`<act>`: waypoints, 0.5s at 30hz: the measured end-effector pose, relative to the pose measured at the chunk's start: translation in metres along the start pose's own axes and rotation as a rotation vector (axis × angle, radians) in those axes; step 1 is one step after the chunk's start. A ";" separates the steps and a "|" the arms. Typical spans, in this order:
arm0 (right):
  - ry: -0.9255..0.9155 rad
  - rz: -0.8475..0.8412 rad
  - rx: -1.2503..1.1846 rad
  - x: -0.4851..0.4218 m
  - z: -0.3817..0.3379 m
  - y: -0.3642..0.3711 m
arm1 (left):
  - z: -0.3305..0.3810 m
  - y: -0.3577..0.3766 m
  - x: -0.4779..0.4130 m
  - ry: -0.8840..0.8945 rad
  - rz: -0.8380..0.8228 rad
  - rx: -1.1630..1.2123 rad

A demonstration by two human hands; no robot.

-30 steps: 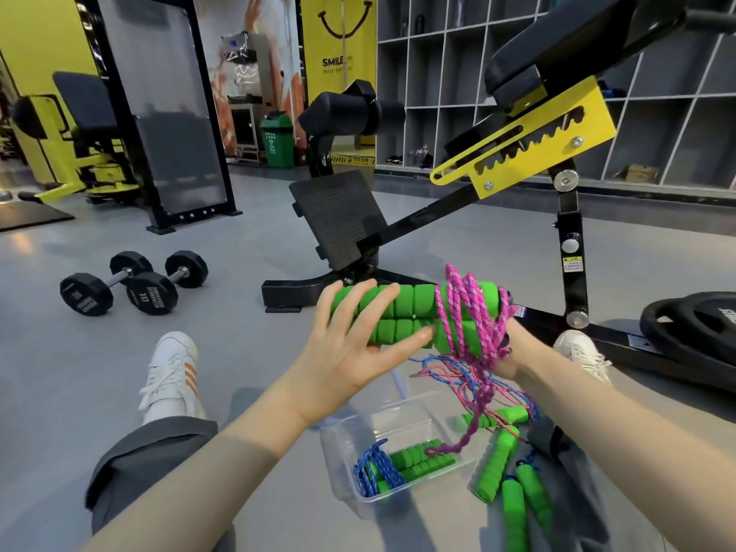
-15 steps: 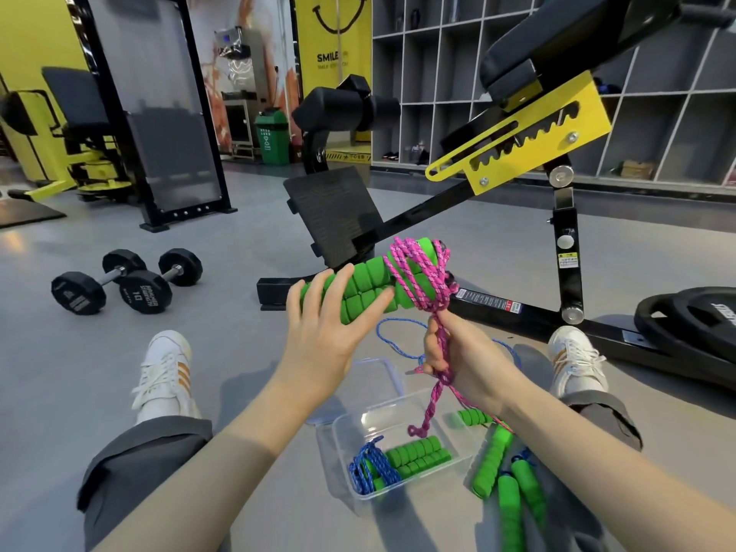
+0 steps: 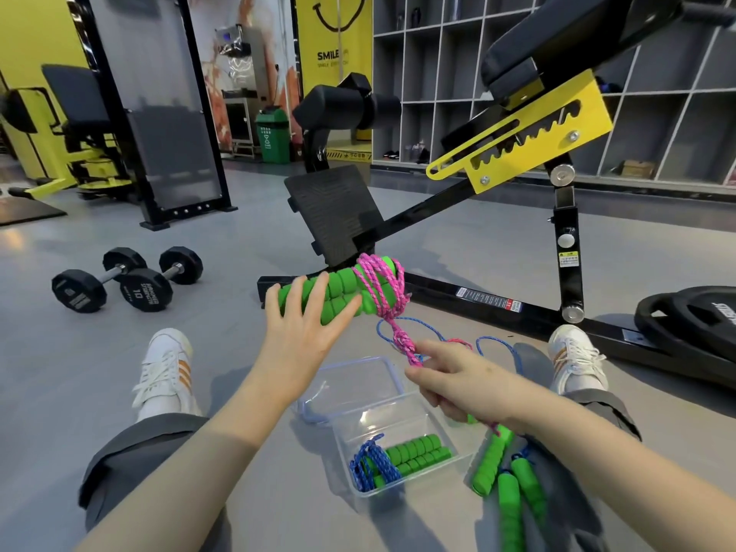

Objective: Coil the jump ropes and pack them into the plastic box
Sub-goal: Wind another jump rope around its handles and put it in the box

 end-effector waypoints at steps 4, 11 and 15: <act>0.008 -0.111 0.217 0.014 -0.021 -0.014 | 0.005 0.009 0.014 0.052 -0.089 -0.014; -0.255 0.027 0.477 0.019 -0.081 -0.054 | 0.020 0.004 0.019 0.175 -0.077 -0.017; -0.425 0.106 0.558 0.013 -0.106 -0.062 | 0.036 -0.009 0.015 0.260 -0.004 0.059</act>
Point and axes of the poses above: each hand's wrist, its own x-axis away from the middle knuckle, its own y-axis out of the palm, z = x × y, the point moved 7 cm from there along -x, towards the middle knuckle, and after that the axes turned 3 degrees about -x, right-handed, at the moved point
